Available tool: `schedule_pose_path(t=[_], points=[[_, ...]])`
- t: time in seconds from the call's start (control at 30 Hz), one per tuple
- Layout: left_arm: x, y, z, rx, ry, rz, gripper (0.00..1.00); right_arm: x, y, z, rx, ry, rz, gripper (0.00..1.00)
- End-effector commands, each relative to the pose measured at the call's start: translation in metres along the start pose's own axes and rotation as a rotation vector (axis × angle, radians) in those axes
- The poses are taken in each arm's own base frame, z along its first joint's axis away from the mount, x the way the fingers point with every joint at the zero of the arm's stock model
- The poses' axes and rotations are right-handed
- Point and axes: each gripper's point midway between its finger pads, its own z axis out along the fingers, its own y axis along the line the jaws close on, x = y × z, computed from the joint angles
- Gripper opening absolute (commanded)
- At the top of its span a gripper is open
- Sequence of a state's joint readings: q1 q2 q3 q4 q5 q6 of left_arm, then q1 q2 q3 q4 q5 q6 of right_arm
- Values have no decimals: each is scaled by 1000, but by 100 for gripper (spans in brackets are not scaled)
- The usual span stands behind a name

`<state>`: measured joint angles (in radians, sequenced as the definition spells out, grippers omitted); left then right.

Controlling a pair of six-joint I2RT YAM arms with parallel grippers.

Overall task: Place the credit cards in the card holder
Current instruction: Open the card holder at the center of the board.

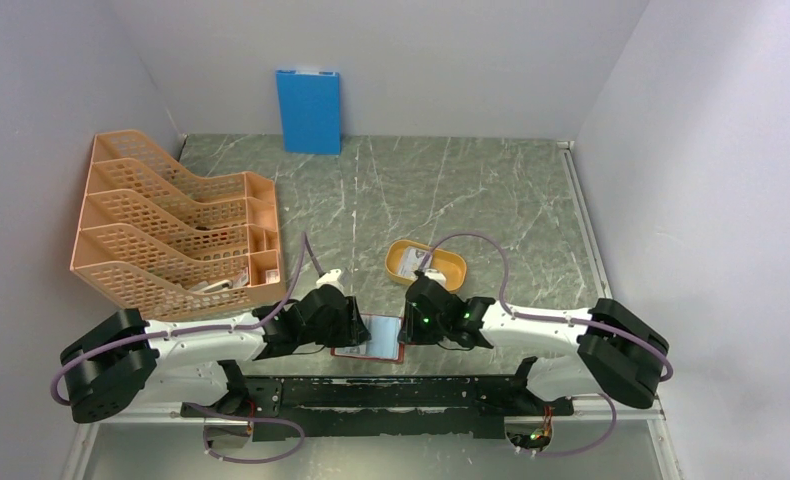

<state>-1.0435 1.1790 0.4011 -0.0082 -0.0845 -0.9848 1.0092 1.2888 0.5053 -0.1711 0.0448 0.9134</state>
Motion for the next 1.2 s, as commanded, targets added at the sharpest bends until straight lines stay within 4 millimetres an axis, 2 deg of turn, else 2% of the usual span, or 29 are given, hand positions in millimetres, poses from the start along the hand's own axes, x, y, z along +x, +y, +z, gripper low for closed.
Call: schedule_pose_path(t=[0.0,0.23,0.63,0.8,1.03,1.17], points=[[7,10,1,-22,12,3,48,3,-3,5,25,13,-6,29],[13,15,2,-32,28,1,49,2,4,11,19,28,-17,32],[6,6,4,-17,19,28,50,1,23,12,-44,32,-33,42],[8,6,6,-22,30,33,50,0,27,13,-53,30,-32,42],[3,5,7,-26,15,38,43,-3,31,12,-67,19,-36,42],[7,10,8,-49,31,43,46,-5,34,12,-79,10,-38,41]])
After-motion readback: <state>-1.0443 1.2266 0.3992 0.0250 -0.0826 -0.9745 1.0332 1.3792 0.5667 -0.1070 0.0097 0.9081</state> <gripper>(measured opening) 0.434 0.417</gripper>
